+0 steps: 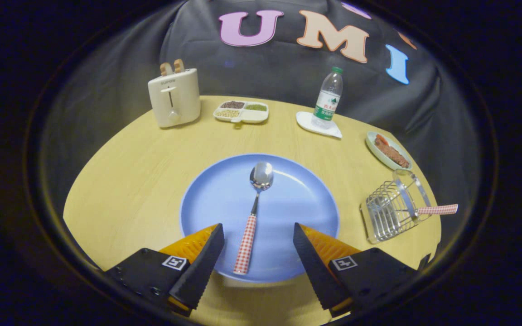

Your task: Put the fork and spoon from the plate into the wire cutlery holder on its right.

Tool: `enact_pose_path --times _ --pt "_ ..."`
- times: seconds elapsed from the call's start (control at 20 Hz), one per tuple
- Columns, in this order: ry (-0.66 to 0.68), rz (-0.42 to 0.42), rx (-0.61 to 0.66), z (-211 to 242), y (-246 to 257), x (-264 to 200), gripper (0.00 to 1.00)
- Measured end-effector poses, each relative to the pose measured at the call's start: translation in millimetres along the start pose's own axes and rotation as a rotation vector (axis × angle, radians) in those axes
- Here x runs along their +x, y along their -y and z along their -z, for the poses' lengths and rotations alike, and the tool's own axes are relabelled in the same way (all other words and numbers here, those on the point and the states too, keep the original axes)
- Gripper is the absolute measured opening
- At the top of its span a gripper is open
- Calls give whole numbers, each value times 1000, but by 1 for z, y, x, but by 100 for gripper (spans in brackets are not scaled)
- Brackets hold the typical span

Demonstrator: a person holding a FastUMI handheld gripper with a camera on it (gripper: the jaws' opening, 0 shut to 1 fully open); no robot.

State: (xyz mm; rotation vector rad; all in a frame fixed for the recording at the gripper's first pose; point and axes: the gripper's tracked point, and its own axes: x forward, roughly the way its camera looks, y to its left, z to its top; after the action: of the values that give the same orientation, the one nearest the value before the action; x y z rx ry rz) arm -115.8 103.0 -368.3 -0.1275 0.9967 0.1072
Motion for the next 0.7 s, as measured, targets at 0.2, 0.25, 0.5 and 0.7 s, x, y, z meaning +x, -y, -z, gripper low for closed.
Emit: enact_pose_path --times 0.2,0.25,0.5,0.7 --pt "-34 -9 30 9 -3 9 85" --pt "-43 -19 42 11 -5 9 80" --pt "-59 -85 73 13 -17 10 50" --pt "-83 -117 83 15 -15 10 41"
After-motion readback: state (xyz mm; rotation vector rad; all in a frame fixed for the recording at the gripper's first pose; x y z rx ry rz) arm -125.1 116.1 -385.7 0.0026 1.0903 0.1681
